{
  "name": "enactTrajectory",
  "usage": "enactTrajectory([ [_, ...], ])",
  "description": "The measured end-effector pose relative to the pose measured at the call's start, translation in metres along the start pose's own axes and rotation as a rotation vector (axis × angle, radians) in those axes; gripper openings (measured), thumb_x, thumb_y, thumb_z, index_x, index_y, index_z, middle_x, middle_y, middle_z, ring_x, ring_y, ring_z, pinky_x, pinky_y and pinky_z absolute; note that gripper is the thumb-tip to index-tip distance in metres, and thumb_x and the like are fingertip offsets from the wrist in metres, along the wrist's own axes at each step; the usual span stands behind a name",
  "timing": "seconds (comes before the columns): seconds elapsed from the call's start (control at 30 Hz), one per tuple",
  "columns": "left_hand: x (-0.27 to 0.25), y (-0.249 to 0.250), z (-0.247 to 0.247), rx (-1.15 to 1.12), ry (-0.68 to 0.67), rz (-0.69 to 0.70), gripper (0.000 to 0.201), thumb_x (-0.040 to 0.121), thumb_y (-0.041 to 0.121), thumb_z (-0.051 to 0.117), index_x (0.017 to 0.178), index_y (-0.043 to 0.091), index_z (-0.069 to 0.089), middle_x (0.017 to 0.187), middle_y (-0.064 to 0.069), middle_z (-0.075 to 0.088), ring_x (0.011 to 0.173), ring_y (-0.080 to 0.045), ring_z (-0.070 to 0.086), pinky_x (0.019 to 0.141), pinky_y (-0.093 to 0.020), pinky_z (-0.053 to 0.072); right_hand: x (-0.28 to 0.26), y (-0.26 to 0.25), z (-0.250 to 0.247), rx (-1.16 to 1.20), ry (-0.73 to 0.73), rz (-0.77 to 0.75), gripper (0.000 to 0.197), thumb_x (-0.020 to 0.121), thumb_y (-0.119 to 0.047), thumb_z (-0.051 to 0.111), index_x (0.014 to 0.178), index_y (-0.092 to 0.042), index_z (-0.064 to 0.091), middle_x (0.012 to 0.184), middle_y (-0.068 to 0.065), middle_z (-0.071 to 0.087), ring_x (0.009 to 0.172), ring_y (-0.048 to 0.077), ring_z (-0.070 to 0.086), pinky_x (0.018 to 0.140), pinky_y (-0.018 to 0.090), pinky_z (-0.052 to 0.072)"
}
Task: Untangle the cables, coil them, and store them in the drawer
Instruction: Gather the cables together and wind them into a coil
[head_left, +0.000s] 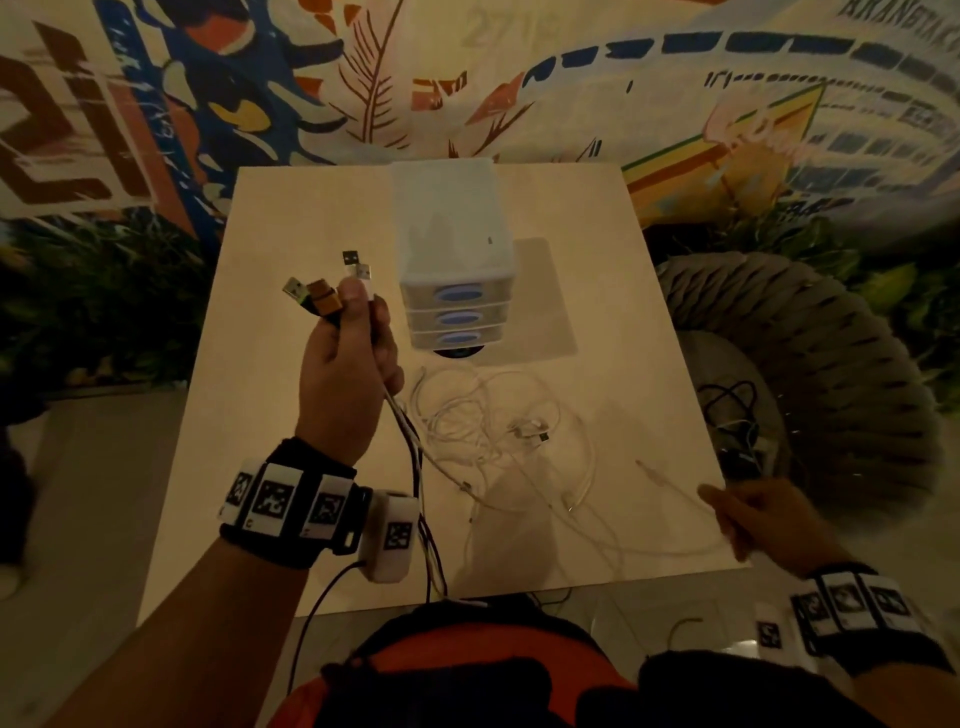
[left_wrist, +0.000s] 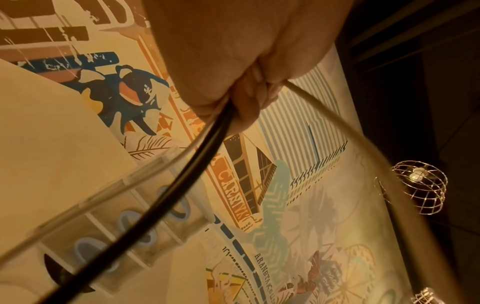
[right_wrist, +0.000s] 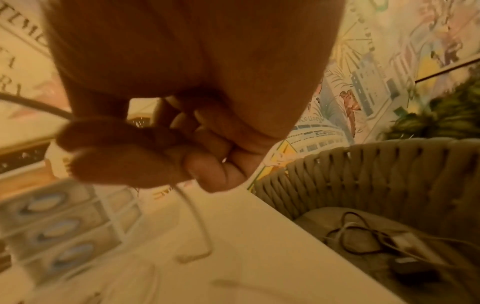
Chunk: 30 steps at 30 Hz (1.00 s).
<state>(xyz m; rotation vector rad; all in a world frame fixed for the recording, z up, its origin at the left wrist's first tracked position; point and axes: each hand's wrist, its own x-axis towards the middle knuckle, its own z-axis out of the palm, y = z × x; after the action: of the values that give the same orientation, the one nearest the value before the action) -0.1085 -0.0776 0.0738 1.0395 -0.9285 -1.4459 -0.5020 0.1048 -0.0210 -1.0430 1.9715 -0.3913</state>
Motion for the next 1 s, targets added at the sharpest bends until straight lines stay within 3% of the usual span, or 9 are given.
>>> enactTrajectory([
  [0.1,0.001,0.002,0.003,-0.021,0.013,0.011,0.041,0.109,0.042,0.034,0.079,0.019,0.051,0.055,0.006,0.033,0.045,-0.01,0.023,0.044,-0.024,0.023,-0.01,0.027,0.009,-0.13,-0.193,0.163,0.052,0.094,-0.047,0.06,0.068,-0.002,0.068,0.052,0.01,0.065,0.049,0.018,0.063,0.059,0.02,0.051],
  [0.2,0.002,0.003,0.005,-0.03,0.002,0.018,0.041,0.109,0.042,0.033,0.08,0.02,0.052,0.056,0.006,0.033,0.045,-0.009,0.024,0.044,-0.024,0.023,-0.016,0.049,0.032,-0.239,-0.365,0.321,0.047,0.095,-0.048,0.062,0.068,-0.011,0.071,0.055,0.002,0.068,0.053,0.012,0.065,0.063,0.021,0.05],
  [0.37,0.002,0.004,0.007,-0.047,-0.068,-0.009,0.043,0.109,0.042,0.032,0.081,0.018,0.055,0.056,0.005,0.032,0.047,-0.01,0.022,0.044,-0.024,0.026,-0.017,0.063,0.066,-0.337,-0.49,0.449,0.043,0.094,-0.05,0.065,0.064,-0.021,0.076,0.061,-0.005,0.072,0.072,0.015,0.073,0.054,0.012,0.048],
  [0.5,0.0,0.006,0.007,-0.009,-0.104,-0.013,0.045,0.109,0.041,0.029,0.082,0.017,0.055,0.054,0.007,0.034,0.046,-0.012,0.022,0.044,-0.023,0.027,-0.012,0.045,0.075,-0.388,-0.621,0.484,0.045,0.059,-0.075,0.078,0.078,-0.034,0.082,0.093,-0.006,0.078,0.096,0.015,0.071,0.071,0.014,0.052],
  [0.6,0.0,0.009,0.007,-0.01,-0.095,0.002,0.043,0.109,0.041,0.03,0.082,0.017,0.054,0.055,0.006,0.033,0.047,-0.012,0.021,0.044,-0.023,0.025,-0.011,0.031,0.083,-0.496,-0.689,0.493,0.026,0.083,-0.055,0.075,0.07,-0.033,0.075,0.075,-0.017,0.071,0.089,0.008,0.068,0.07,0.015,0.049],
  [0.67,0.0,0.011,0.006,-0.009,-0.089,0.01,0.043,0.108,0.042,0.031,0.082,0.018,0.054,0.056,0.005,0.031,0.047,-0.012,0.02,0.044,-0.023,0.025,-0.007,0.031,0.088,-0.558,-0.745,0.457,0.03,0.078,-0.056,0.077,0.065,-0.03,0.072,0.063,-0.018,0.069,0.081,0.007,0.069,0.068,0.015,0.05],
  [0.73,0.0,0.011,0.005,-0.009,-0.095,0.012,0.043,0.108,0.042,0.03,0.082,0.018,0.055,0.057,0.004,0.031,0.046,-0.011,0.02,0.044,-0.023,0.024,0.001,0.041,0.092,-0.526,-0.741,0.385,0.032,0.067,-0.057,0.085,0.081,-0.029,0.076,0.074,-0.011,0.075,0.082,0.011,0.074,0.07,0.019,0.056],
  [0.87,0.0,0.008,0.005,0.004,-0.154,-0.012,0.043,0.11,0.038,0.028,0.083,0.017,0.054,0.056,0.006,0.033,0.045,-0.01,0.02,0.044,-0.023,0.024,0.006,0.009,0.081,-0.42,-0.622,0.241,0.018,0.093,-0.034,0.069,0.104,-0.02,0.073,0.076,0.0,0.077,0.078,0.025,0.076,0.063,0.027,0.06],
  [1.0,-0.005,0.007,0.016,0.032,-0.228,-0.018,0.041,0.11,0.035,0.029,0.085,0.017,0.056,0.057,0.006,0.034,0.047,-0.012,0.019,0.046,-0.027,0.022,0.003,-0.093,0.052,-0.351,-0.368,-0.227,0.03,0.088,-0.061,0.063,0.113,-0.046,0.066,0.087,-0.018,0.074,0.073,0.002,0.071,0.073,0.022,0.057],
])
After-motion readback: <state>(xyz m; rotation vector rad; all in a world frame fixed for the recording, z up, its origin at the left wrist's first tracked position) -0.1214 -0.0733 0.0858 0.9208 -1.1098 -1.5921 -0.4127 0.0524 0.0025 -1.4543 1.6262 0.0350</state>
